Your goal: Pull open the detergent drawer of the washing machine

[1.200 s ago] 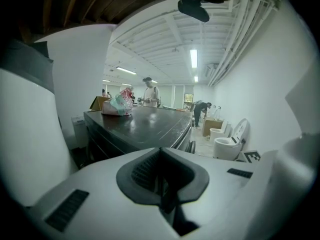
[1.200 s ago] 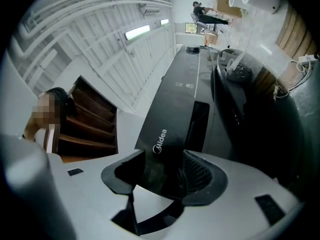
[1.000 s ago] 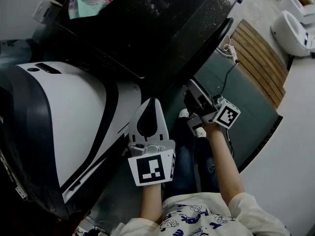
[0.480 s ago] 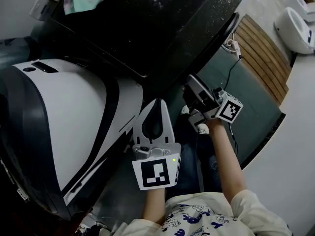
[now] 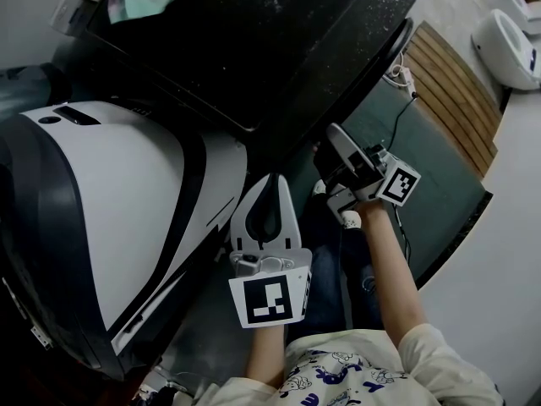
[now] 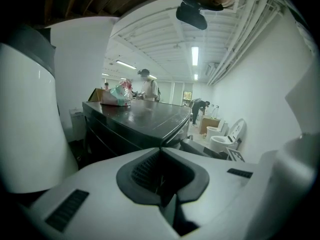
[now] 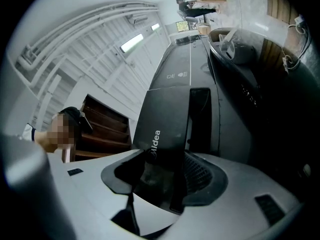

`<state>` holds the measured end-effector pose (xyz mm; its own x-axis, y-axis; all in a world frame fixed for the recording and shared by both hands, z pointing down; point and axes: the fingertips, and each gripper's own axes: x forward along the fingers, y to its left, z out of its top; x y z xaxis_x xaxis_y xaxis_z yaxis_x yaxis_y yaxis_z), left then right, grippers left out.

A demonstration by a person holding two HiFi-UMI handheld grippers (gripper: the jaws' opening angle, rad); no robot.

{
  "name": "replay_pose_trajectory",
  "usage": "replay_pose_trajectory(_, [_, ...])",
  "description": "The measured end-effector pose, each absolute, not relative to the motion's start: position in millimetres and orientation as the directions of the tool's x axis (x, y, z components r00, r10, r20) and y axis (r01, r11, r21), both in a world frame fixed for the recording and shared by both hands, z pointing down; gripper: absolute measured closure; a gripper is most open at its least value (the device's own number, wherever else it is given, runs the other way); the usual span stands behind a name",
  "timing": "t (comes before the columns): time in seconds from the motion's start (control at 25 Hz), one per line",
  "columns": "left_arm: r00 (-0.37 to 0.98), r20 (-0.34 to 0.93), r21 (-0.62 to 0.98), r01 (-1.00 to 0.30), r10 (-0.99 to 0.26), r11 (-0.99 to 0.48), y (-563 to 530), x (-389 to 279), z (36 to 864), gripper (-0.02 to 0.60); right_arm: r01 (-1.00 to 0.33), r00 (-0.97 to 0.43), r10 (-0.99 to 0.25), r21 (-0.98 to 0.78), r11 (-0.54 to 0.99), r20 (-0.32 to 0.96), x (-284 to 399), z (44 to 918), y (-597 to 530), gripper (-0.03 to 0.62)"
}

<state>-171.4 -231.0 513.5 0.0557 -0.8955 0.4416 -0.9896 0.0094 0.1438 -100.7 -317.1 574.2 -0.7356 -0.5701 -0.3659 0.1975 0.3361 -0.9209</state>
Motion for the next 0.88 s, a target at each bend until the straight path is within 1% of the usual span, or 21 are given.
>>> replay_pose_trajectory(0.16, [0.055,0.447,0.148,-0.989,-0.893,0.013,-229,-174,514,0.568,0.244,-0.706,-0.595,-0.921,0.302,-0.383,-99,576,-318,0.383])
replay_pose_trajectory(0.28, [0.052,0.450,0.149,-0.989,-0.892,0.018,-229,-178,514,0.568,0.262,-0.692,-0.607,-0.919,0.294,-0.391,-96,578,-317,0.384])
replay_pose_trajectory(0.48, [0.090,0.458,0.091,-0.994,-0.885,-0.054,-228,-178,515,0.568,0.265,-0.685,-0.611,-0.917,0.298,-0.396,-87,579,-311,0.384])
replay_pose_trajectory(0.88, [0.137,0.448,0.114,-0.989,-0.883,-0.096,-237,-161,509,0.568,0.261,-0.680,-0.618,-0.918,0.299,-0.395,-67,579,-299,0.384])
